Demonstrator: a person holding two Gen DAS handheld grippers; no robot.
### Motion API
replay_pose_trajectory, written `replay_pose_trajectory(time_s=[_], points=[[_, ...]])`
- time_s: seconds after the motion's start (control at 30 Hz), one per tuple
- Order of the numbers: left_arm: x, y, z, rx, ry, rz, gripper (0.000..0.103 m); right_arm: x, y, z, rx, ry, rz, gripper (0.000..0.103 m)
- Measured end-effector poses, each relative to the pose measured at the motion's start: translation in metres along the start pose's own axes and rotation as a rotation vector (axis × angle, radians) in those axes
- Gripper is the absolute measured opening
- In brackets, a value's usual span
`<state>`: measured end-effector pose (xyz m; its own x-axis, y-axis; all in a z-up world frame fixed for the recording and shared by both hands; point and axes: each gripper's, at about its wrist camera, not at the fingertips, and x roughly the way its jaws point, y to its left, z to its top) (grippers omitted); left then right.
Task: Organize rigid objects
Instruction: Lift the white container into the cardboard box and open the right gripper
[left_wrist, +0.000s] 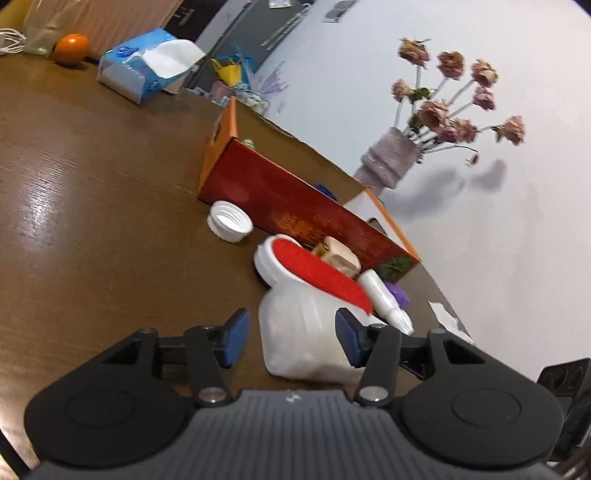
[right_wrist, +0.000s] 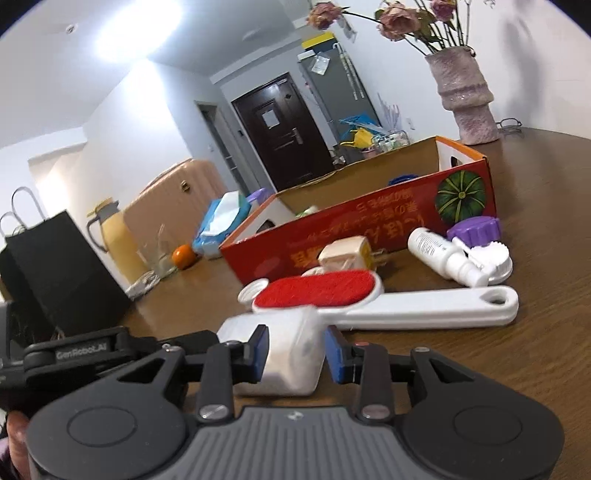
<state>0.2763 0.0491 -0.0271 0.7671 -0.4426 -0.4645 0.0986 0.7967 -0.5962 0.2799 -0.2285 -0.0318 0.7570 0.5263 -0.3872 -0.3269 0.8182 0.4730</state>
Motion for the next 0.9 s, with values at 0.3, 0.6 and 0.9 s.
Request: replay_pose_trajectory(time_s=[0.3, 0.6, 0.9], points=[[-0.017, -0.018, -0.024, -0.009, 0.026, -0.039, 0.033, -0.017, 0.006, -0.012, 0.05, 0.023, 0.041, 0.025], [-0.013, -0.063, 0.009, -0.009, 0.02, -0.099, 0.032, -0.053, 0.006, 0.028, 0.013, -0.08, 0.04, 0.024], [0.079, -0.109, 0.133, 0.087, 0.03, -0.097, 0.033, 0.01, -0.021, 0.159, 0.034, -0.174, 0.065, 0.024]])
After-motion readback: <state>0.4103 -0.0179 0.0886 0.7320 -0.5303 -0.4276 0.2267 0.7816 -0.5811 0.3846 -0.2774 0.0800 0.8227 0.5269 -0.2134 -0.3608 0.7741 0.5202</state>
